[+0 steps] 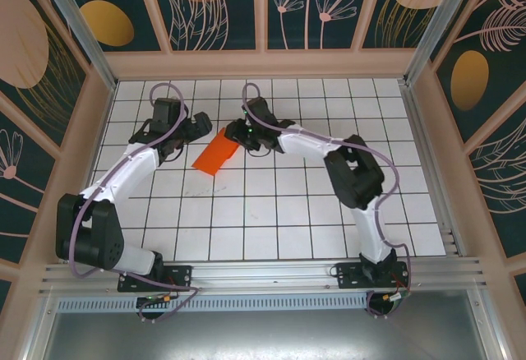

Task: Fold a paper plane with a square sheet of paper (pick it up from the middle)
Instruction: Move the paper to the center of the table.

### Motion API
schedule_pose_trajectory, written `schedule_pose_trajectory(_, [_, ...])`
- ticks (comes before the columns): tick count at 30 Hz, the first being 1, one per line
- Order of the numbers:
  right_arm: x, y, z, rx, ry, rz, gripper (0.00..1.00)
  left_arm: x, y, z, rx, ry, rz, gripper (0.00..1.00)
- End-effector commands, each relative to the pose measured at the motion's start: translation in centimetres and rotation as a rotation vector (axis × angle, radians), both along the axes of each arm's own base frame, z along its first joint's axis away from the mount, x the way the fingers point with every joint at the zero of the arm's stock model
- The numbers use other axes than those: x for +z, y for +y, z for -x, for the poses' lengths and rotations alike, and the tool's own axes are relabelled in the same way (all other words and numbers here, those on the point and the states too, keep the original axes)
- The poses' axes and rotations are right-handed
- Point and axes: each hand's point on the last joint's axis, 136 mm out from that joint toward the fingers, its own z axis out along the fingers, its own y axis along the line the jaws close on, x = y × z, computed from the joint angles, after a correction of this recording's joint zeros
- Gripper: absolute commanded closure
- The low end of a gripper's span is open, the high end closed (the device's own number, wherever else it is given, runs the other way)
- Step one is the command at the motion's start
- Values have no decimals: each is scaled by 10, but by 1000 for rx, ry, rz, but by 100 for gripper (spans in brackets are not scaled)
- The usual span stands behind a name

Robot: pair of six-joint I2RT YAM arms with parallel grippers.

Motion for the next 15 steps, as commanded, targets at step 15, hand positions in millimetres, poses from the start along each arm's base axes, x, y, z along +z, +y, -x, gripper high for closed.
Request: schedule_pose_trajectory(15, [-80,37,13,153,124,142,59,-26,37,-7,116,41,34,1])
